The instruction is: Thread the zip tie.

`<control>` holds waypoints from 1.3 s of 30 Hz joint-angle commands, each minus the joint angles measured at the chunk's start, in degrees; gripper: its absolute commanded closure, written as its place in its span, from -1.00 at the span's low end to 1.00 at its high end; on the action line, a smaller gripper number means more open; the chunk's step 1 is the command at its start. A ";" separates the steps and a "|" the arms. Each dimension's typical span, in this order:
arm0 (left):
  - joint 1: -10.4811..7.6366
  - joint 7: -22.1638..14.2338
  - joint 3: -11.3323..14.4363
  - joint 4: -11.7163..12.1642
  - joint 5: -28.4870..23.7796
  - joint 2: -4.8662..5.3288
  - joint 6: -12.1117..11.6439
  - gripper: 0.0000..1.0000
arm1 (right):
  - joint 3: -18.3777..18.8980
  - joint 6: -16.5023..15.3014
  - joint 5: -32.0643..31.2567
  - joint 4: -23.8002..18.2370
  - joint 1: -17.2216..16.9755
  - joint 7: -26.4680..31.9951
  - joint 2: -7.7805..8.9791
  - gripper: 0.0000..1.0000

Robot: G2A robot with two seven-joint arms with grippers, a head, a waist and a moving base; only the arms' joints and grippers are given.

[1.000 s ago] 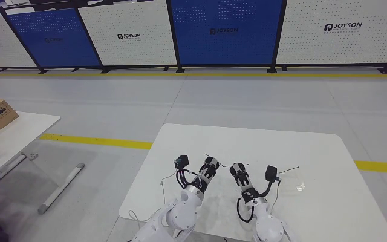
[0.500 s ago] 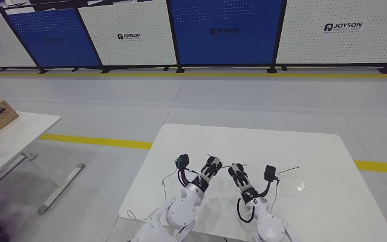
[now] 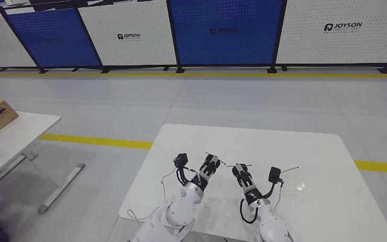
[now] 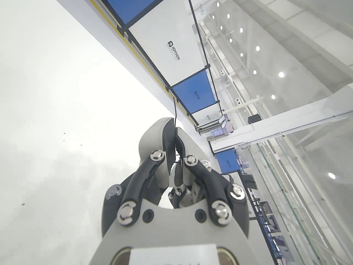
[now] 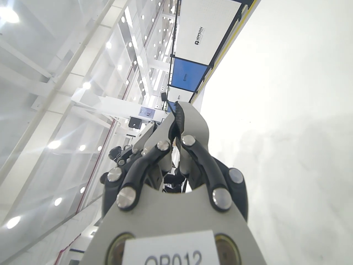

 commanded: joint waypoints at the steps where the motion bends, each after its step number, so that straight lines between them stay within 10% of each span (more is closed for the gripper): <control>1: 0.17 -0.68 0.15 0.26 1.75 0.11 -0.27 1.00 | 0.64 0.04 0.41 -0.35 -0.46 0.04 0.10 1.00; 39: 0.36 -0.55 0.44 0.47 3.33 0.13 -0.40 1.00 | 0.10 2.41 -0.51 0.10 0.25 1.31 -0.32 1.00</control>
